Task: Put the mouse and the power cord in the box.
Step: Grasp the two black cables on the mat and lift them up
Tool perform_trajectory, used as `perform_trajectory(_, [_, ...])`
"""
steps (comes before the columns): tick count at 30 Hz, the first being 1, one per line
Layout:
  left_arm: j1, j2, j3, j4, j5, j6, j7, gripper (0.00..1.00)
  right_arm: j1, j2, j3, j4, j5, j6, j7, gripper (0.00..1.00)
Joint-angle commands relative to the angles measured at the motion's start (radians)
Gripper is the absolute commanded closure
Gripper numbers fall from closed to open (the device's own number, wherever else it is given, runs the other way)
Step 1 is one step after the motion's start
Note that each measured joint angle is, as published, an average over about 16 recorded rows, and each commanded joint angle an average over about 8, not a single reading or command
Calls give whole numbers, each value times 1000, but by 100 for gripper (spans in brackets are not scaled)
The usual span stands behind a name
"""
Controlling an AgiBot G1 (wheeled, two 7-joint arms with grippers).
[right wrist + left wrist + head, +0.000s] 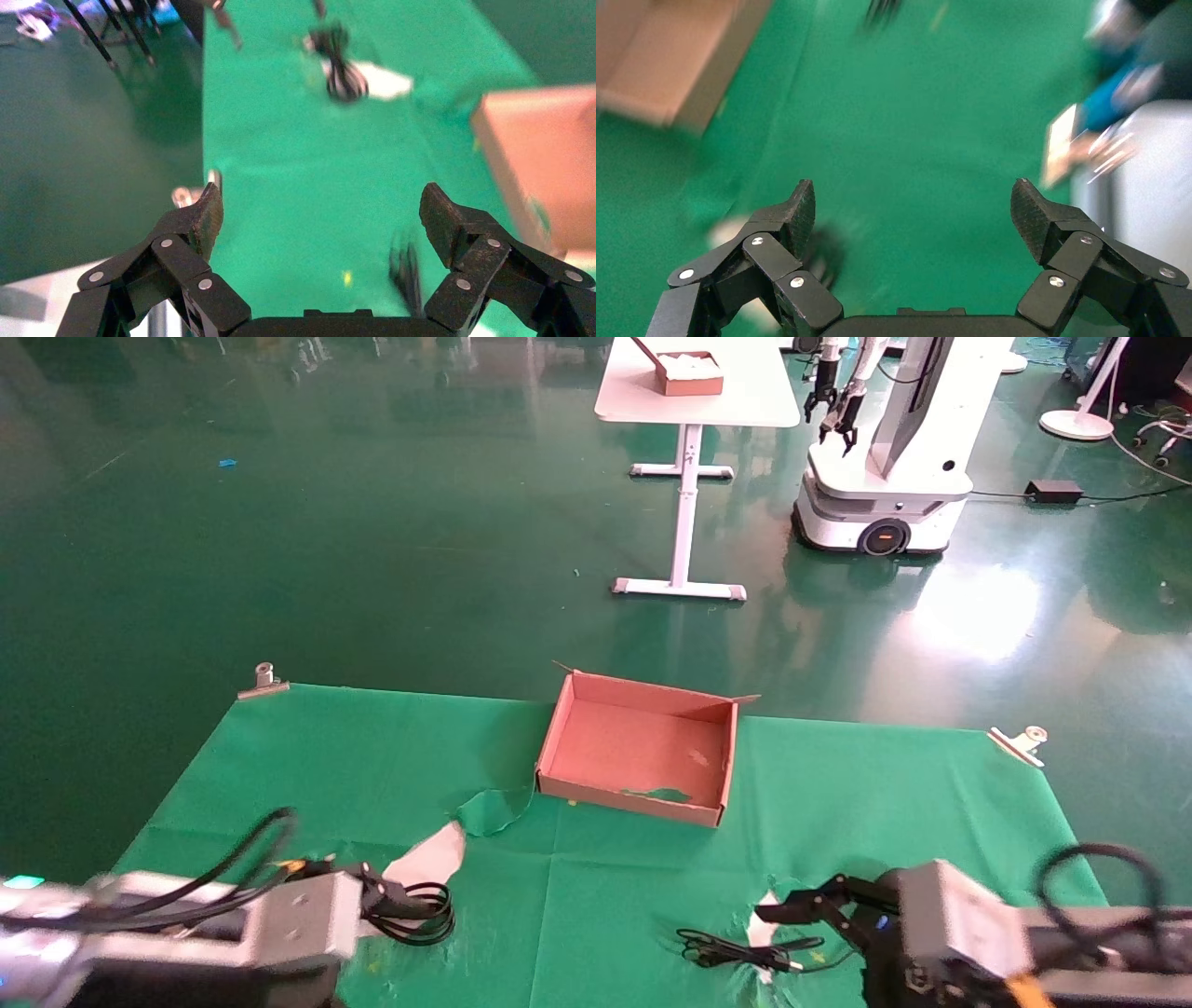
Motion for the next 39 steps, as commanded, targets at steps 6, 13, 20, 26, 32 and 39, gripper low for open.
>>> perform_trajectory(6, [-59,63,59,41,152,-29,-25,0,33,-14,-30,2,-71,21,41,0])
perform_trajectory(13, [-54,62,59,38,161,-32,-12,0,28,-16,-29,0,-67,21,36,0])
perform_trajectory(20, [-77,165,148,112,379,-107,39,0,33,-22,-23,0,-73,47,39,0])
perform_trajectory(26, [-123,297,225,293,568,-193,73,0,29,-10,-20,-2,-77,52,44,0])
perform_trajectory(32, [-165,377,248,463,626,-253,114,0,22,3,-19,-7,-81,53,45,0])
perform_trajectory(39, [-187,424,257,586,646,-307,160,0,18,10,-35,5,-130,60,35,0])
